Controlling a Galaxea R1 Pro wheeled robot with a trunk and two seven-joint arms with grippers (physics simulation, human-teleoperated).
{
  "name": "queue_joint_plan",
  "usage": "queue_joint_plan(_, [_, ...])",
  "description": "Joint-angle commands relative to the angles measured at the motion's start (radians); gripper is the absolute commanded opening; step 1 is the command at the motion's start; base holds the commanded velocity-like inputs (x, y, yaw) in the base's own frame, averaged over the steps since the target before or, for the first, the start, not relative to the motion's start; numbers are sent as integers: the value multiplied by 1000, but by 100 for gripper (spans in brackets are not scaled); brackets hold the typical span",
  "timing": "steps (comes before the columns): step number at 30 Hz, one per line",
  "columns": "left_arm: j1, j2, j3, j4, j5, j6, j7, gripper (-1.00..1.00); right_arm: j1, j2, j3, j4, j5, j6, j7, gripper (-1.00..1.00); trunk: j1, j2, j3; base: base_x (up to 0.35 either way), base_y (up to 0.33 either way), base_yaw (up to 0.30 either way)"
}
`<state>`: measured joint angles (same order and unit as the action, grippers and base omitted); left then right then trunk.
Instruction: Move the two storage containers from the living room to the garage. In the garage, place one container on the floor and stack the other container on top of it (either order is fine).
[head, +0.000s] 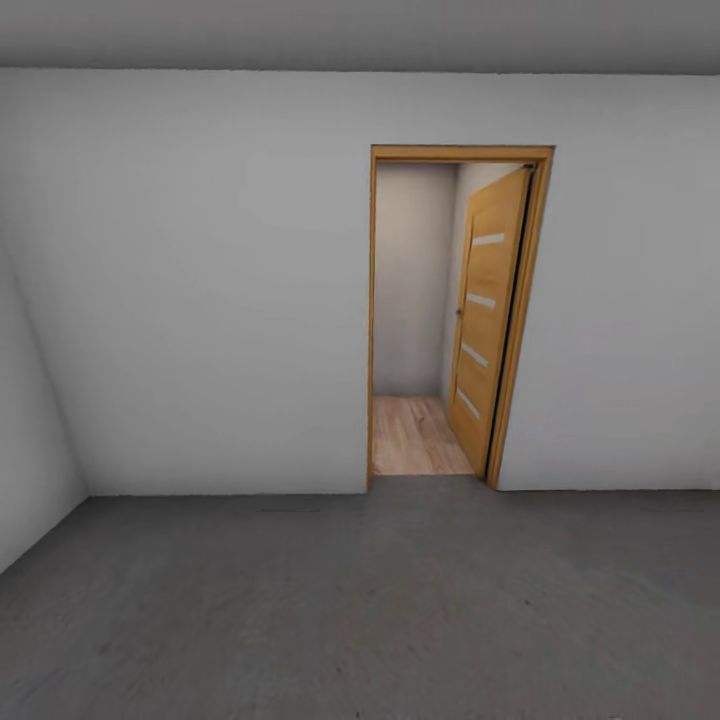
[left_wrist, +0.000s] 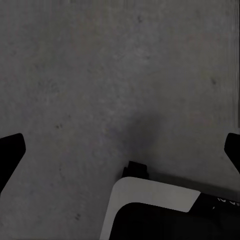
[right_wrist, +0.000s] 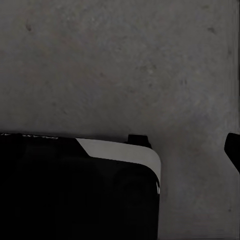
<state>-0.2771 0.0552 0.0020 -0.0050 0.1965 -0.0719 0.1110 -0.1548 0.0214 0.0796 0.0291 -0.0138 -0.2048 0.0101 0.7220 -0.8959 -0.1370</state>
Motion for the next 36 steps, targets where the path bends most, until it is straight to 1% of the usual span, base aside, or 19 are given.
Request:
queue_joint_plan(1, [-1,0,-1,0,6,-3,1,100,-2,0,8,3,-2,-5,1,100,0,-1,-1,0,0,-291])
queue_joint_plan(21, [-1,-1,-1,0,5,-3,1,100,-2,-1,8,3,-3,-7,-2,100,0,-1,-1,0,0,-281])
queue_joint_plan(36, [-1,-2,2,0,4,-3,1,100,-2,-1,7,3,-6,3,-16,100,0,-1,-1,0,0,-24])
